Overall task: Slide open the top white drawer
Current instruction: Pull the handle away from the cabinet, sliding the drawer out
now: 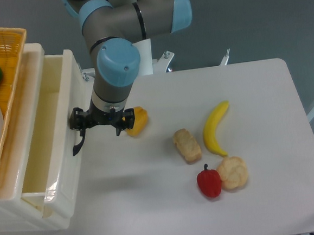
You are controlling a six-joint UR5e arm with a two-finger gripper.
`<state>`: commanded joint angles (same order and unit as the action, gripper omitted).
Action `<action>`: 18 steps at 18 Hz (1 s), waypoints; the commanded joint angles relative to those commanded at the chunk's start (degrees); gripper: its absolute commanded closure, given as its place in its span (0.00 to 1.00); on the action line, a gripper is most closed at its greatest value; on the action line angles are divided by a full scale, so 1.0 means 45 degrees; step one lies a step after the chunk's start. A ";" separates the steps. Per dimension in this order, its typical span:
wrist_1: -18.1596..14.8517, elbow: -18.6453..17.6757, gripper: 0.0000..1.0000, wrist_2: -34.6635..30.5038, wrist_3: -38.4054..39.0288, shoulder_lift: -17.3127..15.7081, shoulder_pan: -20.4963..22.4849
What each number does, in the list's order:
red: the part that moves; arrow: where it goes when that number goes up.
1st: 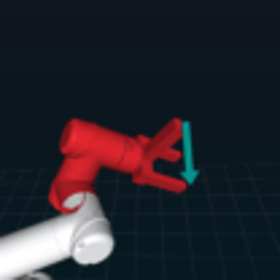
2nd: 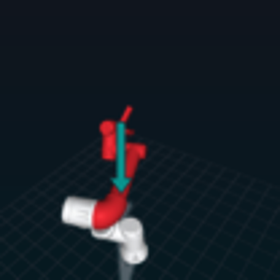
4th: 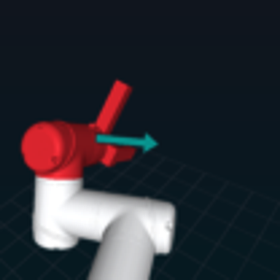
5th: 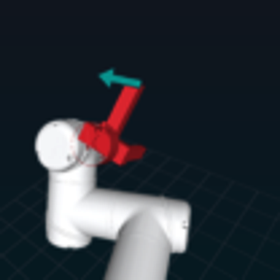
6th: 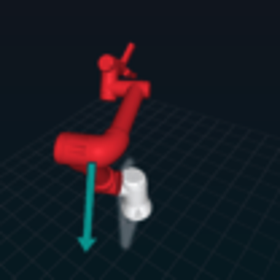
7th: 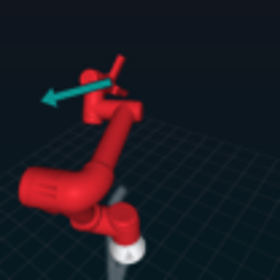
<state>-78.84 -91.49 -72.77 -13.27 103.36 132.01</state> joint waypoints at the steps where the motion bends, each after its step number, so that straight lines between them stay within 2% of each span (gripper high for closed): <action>1: 0.0000 0.0000 0.00 0.0000 -0.0020 0.0000 0.0097; 18: 0.0000 0.0039 0.00 -0.0098 -0.1543 0.0000 0.0937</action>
<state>-78.84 -91.32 -73.21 -20.21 103.36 136.23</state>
